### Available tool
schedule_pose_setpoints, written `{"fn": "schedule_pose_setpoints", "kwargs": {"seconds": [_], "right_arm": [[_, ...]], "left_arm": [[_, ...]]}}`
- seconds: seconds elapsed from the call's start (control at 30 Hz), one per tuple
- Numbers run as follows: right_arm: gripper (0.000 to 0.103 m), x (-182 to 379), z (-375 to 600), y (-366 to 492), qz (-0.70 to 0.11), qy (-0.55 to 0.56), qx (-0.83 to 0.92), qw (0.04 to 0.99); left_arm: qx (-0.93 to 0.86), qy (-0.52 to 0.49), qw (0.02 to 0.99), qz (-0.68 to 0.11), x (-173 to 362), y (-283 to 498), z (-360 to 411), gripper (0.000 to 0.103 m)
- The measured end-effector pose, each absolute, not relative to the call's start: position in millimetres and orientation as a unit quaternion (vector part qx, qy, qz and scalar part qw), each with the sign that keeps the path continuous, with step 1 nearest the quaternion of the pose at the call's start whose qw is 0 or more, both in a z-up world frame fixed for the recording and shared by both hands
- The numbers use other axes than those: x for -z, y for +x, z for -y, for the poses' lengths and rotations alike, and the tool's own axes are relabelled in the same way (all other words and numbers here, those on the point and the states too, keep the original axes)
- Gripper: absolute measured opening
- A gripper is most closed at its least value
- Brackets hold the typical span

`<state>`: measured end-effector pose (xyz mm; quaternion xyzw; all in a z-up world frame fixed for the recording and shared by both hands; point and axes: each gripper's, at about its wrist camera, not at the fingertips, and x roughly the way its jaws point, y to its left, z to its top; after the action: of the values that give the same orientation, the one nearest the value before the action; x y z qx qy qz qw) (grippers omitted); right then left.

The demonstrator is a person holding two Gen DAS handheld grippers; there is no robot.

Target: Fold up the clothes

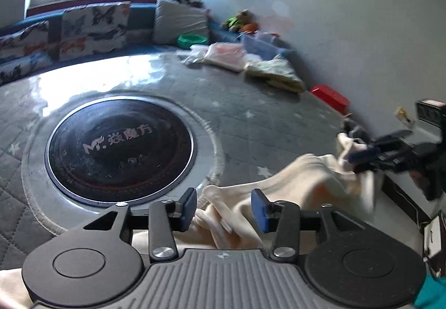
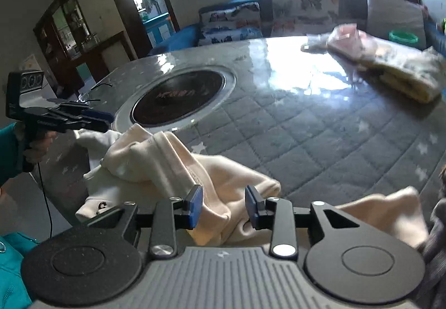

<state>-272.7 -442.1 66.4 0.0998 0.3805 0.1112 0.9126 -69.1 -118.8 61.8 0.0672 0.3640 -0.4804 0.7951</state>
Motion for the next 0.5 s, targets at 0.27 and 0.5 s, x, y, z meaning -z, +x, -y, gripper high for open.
{"fn": "schedule_pose_setpoints", "kwargs": {"seconds": [0.27, 0.5], "right_arm": [[0.039, -60, 446, -286, -0.383, 0.122, -0.125, 0.907], [0.036, -44, 440, -286, -0.395, 0.133, -0.122, 0.901]], "left_arm": [[0.463, 0.064, 0.791, -0.395, -42, -57, 138, 0.048], [0.457, 0.059, 0.792, -0.401, -36, -57, 137, 0.04]]}}
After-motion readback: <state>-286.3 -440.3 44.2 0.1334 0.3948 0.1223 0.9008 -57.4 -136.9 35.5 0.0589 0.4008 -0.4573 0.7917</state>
